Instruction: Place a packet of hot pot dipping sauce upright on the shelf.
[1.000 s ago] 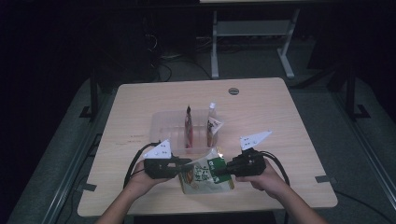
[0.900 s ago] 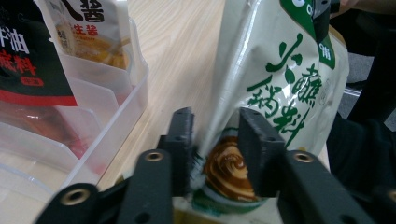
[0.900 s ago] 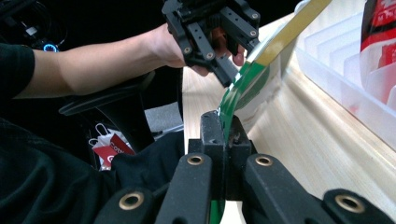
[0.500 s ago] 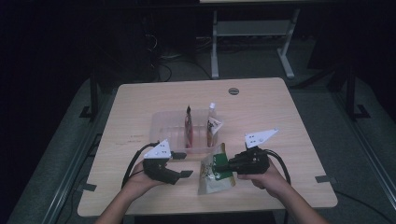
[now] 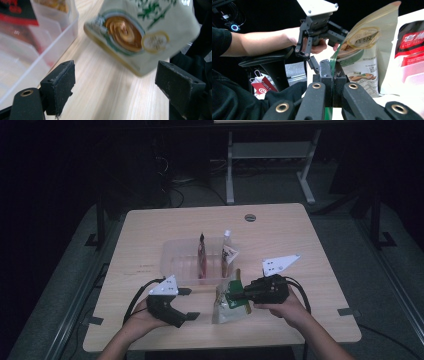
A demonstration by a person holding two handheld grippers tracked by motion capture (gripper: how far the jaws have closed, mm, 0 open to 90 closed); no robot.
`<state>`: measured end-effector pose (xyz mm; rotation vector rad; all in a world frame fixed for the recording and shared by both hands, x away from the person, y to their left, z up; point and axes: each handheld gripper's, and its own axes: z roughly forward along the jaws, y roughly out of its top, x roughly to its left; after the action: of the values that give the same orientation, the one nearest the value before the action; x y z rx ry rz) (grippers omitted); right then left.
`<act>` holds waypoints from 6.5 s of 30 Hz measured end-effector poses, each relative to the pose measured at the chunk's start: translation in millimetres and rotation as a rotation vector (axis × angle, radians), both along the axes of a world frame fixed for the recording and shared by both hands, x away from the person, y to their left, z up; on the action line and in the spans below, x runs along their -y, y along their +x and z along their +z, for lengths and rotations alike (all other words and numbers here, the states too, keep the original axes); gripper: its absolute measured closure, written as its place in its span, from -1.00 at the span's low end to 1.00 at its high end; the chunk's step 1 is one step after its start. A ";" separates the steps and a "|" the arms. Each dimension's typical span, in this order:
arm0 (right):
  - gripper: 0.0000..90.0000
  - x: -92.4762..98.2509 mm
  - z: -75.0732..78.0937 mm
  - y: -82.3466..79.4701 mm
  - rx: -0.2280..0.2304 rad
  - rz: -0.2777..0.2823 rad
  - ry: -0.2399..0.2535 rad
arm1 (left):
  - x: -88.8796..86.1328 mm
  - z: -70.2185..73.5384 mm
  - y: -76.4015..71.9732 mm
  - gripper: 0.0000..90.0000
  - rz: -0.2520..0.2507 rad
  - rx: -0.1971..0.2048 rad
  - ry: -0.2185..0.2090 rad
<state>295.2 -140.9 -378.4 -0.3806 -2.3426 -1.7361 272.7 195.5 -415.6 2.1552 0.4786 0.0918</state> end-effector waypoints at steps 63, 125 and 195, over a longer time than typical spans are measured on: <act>1.00 -16.1 61.5 92.6 0.064 -0.024 -0.011 | -22.4 -17.3 -2.4 -0.64 0.037 -0.030 0.037; 0.91 -27.3 29.2 136.1 0.036 -0.168 -0.163 | -17.9 -22.0 -3.0 -0.64 0.005 -0.052 0.070; -0.41 81.3 -33.5 10.0 0.104 -0.457 -0.377 | -31.1 -21.0 -1.5 -0.69 0.041 -0.036 0.150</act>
<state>305.2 -222.1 -411.9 -0.9740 -2.8314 -1.4888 271.2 226.5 -436.6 2.2977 0.5519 0.1153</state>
